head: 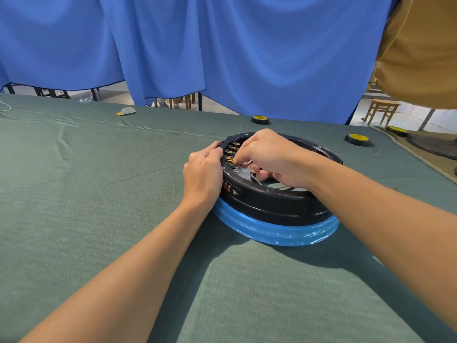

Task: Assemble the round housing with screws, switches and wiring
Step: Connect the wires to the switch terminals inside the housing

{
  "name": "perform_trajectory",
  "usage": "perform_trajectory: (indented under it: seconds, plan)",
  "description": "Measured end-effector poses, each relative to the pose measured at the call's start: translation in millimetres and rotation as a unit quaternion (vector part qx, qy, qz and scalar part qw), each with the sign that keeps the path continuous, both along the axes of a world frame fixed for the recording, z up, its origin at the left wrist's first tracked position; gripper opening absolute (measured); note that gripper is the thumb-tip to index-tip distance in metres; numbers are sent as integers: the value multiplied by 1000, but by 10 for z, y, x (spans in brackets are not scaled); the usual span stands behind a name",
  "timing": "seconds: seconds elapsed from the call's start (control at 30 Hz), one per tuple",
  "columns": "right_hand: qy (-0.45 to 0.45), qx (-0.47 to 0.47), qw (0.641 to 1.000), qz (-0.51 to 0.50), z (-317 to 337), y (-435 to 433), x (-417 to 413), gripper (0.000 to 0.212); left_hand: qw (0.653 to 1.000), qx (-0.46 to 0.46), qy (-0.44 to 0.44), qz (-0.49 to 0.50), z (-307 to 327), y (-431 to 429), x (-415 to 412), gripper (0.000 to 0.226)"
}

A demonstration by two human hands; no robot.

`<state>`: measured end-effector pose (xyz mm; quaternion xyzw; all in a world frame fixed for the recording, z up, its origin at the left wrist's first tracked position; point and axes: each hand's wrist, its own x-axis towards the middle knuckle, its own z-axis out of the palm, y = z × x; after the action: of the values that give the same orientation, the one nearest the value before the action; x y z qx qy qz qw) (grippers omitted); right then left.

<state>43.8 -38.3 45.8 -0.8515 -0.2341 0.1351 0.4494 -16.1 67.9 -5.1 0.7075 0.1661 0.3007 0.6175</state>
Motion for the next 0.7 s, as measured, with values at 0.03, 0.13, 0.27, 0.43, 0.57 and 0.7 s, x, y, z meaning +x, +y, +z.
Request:
perform_trajectory:
  seconds: [0.03,0.13,0.27,0.43,0.57,0.7]
  plan:
    - [2,1,1000,-1,-3,3,3,11,1000,0,0,4,-5,5,4,48]
    - [17,12,1000,-9,-14,0,16,14,1000,4,-3,12,-24,14,26,37]
    - [27,30,999,-13,-9,-4,13,11,1000,4,-5,15,-39,33,52,35]
    - [16,19,1000,-10,0,4,-1,12,1000,5,-5,18,-37,36,55,33]
    - [10,18,1000,11,28,3,-13,9,1000,4,-6,13,-44,34,51,30]
    - [-20,-7,999,41,60,-16,-2,12,1000,20,-17,12,-72,45,80,33]
